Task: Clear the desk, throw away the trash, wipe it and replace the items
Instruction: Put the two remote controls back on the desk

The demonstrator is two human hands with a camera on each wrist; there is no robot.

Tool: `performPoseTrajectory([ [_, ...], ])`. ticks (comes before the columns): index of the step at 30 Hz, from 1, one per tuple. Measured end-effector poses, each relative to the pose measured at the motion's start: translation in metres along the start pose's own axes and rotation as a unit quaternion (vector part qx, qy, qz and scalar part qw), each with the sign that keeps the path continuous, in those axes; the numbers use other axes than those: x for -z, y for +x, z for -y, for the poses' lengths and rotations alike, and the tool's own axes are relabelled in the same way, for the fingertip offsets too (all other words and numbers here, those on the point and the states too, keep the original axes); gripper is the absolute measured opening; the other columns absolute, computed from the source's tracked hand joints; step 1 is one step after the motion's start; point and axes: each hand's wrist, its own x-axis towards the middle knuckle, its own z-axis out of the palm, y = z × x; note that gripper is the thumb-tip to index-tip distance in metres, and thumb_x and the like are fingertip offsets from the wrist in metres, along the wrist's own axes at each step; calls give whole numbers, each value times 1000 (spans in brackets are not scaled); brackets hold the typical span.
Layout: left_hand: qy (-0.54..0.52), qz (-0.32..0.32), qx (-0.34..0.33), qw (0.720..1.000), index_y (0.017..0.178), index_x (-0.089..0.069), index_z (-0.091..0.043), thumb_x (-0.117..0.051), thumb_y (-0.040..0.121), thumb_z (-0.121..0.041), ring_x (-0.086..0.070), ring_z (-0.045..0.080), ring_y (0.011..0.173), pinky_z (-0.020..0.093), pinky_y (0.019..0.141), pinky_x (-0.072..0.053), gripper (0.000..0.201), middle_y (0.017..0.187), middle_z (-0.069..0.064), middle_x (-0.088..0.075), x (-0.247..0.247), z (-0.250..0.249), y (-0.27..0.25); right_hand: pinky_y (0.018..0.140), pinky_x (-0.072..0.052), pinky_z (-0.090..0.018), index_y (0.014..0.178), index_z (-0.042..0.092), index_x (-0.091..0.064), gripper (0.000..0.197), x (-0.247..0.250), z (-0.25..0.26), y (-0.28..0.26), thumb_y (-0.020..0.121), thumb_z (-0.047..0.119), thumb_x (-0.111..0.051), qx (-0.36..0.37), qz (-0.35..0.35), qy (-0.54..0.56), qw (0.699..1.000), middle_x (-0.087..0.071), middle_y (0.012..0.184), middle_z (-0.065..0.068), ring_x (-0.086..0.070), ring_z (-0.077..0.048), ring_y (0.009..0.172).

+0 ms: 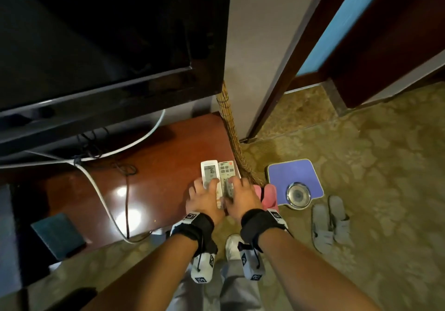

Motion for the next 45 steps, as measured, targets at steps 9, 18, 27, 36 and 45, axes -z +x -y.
performPoseTrajectory([
  [9, -36, -10, 35, 999, 135, -28, -32, -64, 85, -31, -34, 28, 121, 36, 88, -50, 62, 132, 6, -28, -5, 6, 3, 93, -49, -44, 122, 25, -41, 53, 5, -2, 4, 79, 34, -70, -5, -10, -15, 1000, -47, 124, -7, -51, -32, 113],
  [18, -93, -18, 78, 992, 134, -33, -33, -65, 84, -22, -42, 30, 120, 39, 95, -48, 60, 131, 8, -37, 16, 7, -22, 84, -52, -39, 118, 24, -39, 50, 30, 14, -17, 80, 31, -71, 37, -28, -14, 999, -52, 118, -6, -57, -30, 107],
  [27, -188, -131, 157, 961, 127, -28, -38, -68, 74, -27, -55, 30, 107, 42, 89, -53, 68, 118, 6, -42, 107, 37, -125, 87, -53, -41, 124, 25, -36, 55, 95, 122, -82, 81, 36, -69, 183, -22, -51, 981, -49, 121, -5, -55, -30, 110],
  [36, -225, -237, 254, 910, 133, -29, -35, -68, 75, -31, -57, 30, 110, 42, 91, -52, 71, 126, 8, -43, 162, 162, -256, 87, -52, -38, 125, 33, -37, 54, 56, 279, -187, 81, 41, -68, 360, 27, -69, 930, -51, 122, 0, -56, -24, 110],
  [45, -292, -334, 304, 843, 130, -35, -30, -67, 76, -37, -56, 32, 111, 41, 91, -51, 64, 126, 8, -43, 164, 320, -407, 90, -52, -39, 128, 29, -37, 59, -47, 410, -321, 80, 36, -70, 461, 18, -113, 880, -49, 122, -3, -55, -26, 113],
])
